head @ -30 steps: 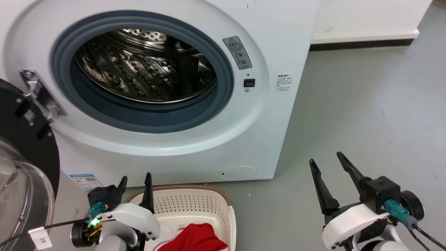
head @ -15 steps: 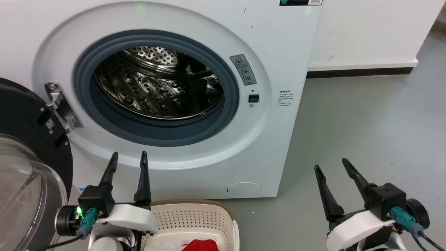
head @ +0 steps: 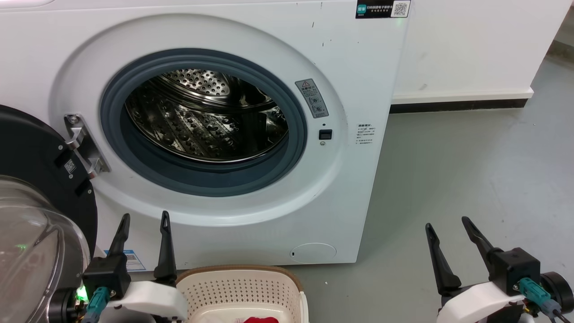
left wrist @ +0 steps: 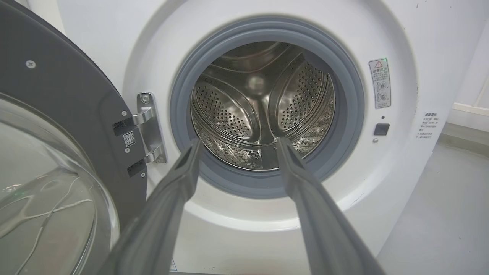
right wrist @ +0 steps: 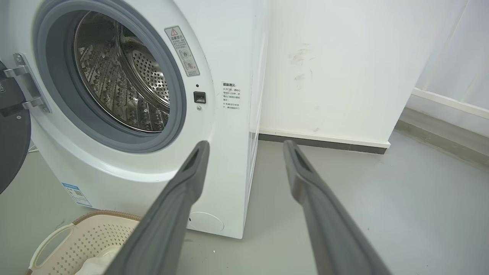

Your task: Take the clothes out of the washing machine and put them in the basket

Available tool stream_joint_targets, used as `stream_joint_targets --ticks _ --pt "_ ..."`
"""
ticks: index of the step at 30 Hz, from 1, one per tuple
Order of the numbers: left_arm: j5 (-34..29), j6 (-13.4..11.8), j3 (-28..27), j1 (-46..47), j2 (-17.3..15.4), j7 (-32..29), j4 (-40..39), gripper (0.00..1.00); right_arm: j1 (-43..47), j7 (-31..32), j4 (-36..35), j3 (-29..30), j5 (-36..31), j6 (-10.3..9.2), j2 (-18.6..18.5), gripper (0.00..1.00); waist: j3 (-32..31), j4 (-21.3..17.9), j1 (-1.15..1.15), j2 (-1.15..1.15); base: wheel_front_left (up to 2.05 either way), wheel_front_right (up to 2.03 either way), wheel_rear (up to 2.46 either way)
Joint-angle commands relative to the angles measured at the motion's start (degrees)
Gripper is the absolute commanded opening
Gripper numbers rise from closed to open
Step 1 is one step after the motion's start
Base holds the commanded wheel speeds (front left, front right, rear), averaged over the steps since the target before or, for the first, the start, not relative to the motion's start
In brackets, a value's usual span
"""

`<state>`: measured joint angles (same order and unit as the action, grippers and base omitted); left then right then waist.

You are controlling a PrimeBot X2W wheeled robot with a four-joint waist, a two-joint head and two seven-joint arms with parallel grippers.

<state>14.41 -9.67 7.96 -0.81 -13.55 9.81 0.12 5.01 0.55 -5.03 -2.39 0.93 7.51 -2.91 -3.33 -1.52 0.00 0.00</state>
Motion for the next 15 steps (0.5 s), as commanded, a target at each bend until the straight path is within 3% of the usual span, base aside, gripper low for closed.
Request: stream_joint_targets --ticks 1,15 --pt "0.3 -0.4 -0.3 -1.0 -0.2 0.1 0.2 1.0 0.9 -0.1 -0.1 0.2 -0.1 -0.04 0.1 1.0 -0.1 0.2 0.0 0.0 0.0 0.0 0.0" --pt "0.9 -0.1 0.8 -2.0 -0.7 -0.7 1.7 1.0 1.3 -0.3 0.6 -0.3 -0.6 -0.04 0.1 1.0 -0.7 1.0 0.0 0.0 0.0 0.0 0.0"
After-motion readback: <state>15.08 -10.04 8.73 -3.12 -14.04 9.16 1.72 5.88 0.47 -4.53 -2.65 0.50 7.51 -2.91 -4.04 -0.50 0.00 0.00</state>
